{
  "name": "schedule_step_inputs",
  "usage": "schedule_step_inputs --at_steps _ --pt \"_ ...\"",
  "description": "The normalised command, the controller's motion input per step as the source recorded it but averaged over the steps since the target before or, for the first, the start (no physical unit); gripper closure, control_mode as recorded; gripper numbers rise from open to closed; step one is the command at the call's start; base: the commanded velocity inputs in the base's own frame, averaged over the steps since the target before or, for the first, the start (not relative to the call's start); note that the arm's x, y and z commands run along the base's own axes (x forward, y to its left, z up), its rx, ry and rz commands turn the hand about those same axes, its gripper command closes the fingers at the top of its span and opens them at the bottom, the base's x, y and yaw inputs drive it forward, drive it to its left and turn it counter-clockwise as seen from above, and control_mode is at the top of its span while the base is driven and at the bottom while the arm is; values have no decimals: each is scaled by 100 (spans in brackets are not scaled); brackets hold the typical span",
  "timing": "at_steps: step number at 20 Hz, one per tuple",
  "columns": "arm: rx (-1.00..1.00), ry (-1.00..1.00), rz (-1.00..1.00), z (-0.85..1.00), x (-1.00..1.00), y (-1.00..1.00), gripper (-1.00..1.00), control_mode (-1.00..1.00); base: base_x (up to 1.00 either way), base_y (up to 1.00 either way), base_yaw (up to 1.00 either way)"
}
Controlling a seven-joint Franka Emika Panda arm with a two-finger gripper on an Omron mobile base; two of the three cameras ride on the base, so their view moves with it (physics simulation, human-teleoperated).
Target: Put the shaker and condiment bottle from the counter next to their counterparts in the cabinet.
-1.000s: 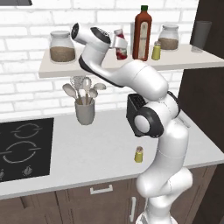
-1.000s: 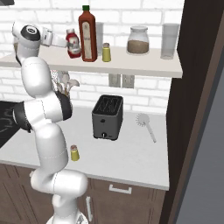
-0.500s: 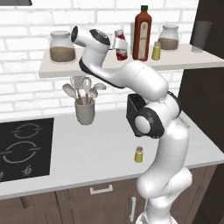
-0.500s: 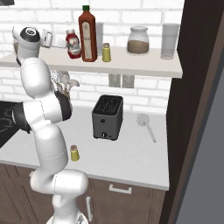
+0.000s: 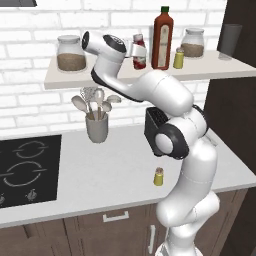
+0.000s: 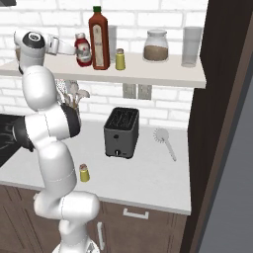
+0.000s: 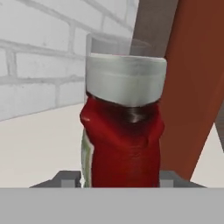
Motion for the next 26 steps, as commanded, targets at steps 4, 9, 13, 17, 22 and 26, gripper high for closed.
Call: schedule_step_inputs --at_steps 4,9,13,17,22,26 --pt "-1 0 0 -12 0 -8 -100 -100 0 0 0" --pt "-5 1 0 0 0 -1 -100 -100 0 0 0" --pt "0 3 0 3 -6 31 -100 -100 0 0 0" --pt "0 1 0 17 -31 44 -100 -100 0 0 0" --pt "0 4 -1 16 -57 28 -100 -100 0 0 0" --pt "-1 4 -4 3 -93 4 -100 -100 0 0 0"
